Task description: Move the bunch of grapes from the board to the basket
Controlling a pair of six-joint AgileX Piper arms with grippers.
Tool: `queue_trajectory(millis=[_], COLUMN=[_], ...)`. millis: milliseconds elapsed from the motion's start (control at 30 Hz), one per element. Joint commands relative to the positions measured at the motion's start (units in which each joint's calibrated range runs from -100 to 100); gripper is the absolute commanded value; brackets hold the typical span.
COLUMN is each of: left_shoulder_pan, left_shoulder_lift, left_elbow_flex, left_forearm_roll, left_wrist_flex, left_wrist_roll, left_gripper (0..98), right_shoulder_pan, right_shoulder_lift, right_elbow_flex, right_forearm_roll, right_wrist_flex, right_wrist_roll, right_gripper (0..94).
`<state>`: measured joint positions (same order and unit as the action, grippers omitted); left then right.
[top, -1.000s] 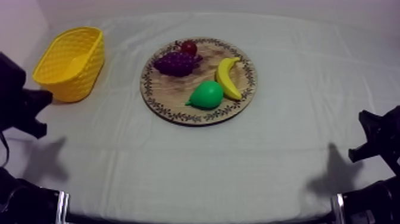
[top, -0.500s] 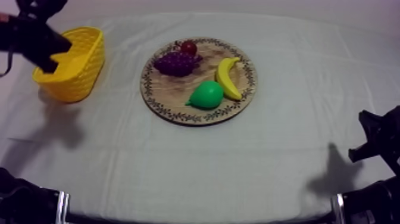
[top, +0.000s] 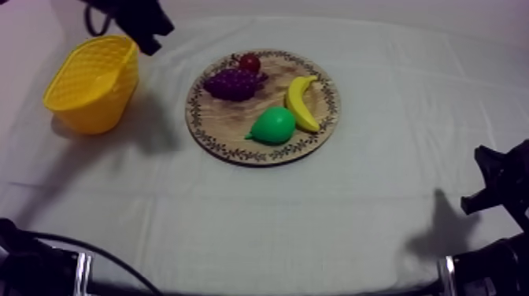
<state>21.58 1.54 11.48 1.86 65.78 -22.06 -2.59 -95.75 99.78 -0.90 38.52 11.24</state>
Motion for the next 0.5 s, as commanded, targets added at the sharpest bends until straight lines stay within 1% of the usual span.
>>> queue_trajectory(millis=[0,100,300,467], left_shoulder_pan=[0.79,1.42,2.19,2.75], left_shoulder_lift=[6.75,11.51,19.82,24.98], left_elbow_flex=[-5.64,-10.37,-18.52,-23.65], left_forearm_roll=[-1.12,-1.97,-2.06,-2.71], left_wrist_flex=[0.51,1.46,3.23,5.41], left_wrist_roll=[-0.22,-0.24,-0.77,-0.89], left_gripper=[0.0,0.0,0.0,0.0], right_shoulder_pan=[-0.01,-0.01,-0.01,-0.01], right_shoulder_lift=[0.00,0.00,0.00,0.00], right_elbow_flex=[0.00,0.00,0.00,0.00], right_forearm_roll=[-0.01,-0.01,-0.01,-0.01], right_wrist_flex=[0.03,0.03,0.03,0.03], right_wrist_roll=[0.02,0.01,0.02,0.02], right_gripper=[0.3,0.3,0.3,0.3])
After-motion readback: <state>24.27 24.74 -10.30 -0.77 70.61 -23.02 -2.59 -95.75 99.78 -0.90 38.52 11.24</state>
